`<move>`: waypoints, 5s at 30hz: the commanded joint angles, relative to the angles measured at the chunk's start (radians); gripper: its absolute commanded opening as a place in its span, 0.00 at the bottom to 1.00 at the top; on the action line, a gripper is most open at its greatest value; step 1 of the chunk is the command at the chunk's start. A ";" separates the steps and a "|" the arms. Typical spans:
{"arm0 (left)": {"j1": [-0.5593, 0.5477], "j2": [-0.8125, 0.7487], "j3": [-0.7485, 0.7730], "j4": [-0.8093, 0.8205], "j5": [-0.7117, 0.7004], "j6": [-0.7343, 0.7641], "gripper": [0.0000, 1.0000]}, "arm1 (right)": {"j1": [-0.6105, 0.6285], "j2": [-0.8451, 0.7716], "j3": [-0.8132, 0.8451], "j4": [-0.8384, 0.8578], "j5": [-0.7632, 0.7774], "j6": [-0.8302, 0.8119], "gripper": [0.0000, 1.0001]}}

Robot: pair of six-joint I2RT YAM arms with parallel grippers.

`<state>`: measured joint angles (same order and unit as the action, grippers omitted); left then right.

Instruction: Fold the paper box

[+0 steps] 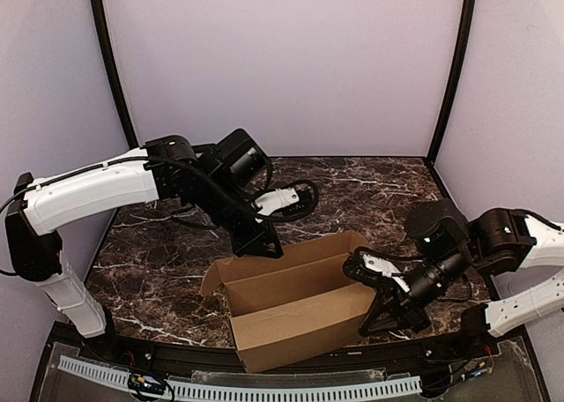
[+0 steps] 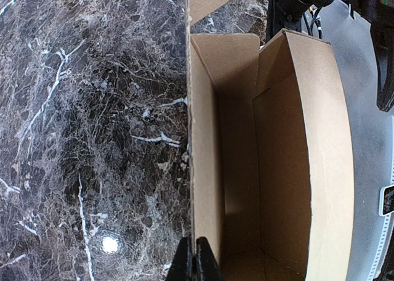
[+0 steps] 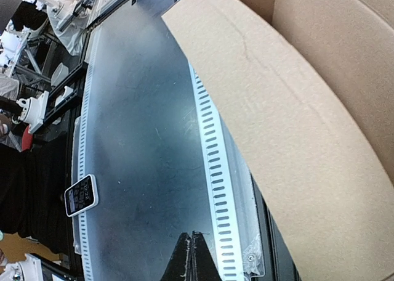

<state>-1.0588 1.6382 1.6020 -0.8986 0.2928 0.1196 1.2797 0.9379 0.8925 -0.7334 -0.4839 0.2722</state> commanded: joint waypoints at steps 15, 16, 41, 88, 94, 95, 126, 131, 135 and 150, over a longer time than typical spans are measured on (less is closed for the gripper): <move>-0.011 -0.036 -0.017 0.006 0.051 -0.049 0.01 | 0.196 0.278 0.076 0.090 0.507 -0.025 0.00; -0.013 -0.039 -0.015 0.006 0.056 -0.050 0.01 | 0.196 0.275 0.078 0.098 0.543 -0.025 0.00; -0.056 -0.030 0.061 -0.048 0.014 0.009 0.01 | 0.169 0.425 -0.040 0.635 1.103 0.025 0.00; -0.084 -0.036 -0.238 0.127 -0.228 -0.205 0.01 | -0.032 0.057 0.043 0.079 1.113 -0.079 0.63; -0.092 -0.051 -0.238 0.109 -0.233 -0.190 0.01 | -0.162 0.049 0.060 0.098 0.989 -0.201 0.58; -0.094 -0.053 -0.238 0.108 -0.233 -0.188 0.01 | -0.177 0.051 0.057 0.108 0.970 -0.215 0.58; -0.108 -0.106 -0.225 0.116 -0.241 -0.160 0.01 | -0.273 0.177 0.013 0.302 0.806 -0.315 0.24; -0.109 -0.108 -0.224 0.118 -0.240 -0.161 0.01 | -0.275 0.180 0.018 0.308 0.792 -0.311 0.07; -0.110 -0.105 -0.227 0.121 -0.247 -0.166 0.01 | -0.276 0.179 0.025 0.309 0.772 -0.305 0.00; -0.110 -0.086 -0.225 0.110 -0.281 -0.184 0.26 | -0.275 0.189 0.082 0.267 0.721 -0.213 0.00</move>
<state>-1.1629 1.5368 1.4063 -0.6643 0.0139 -0.0460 1.0134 1.1244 0.9276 -0.4778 0.2478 0.0067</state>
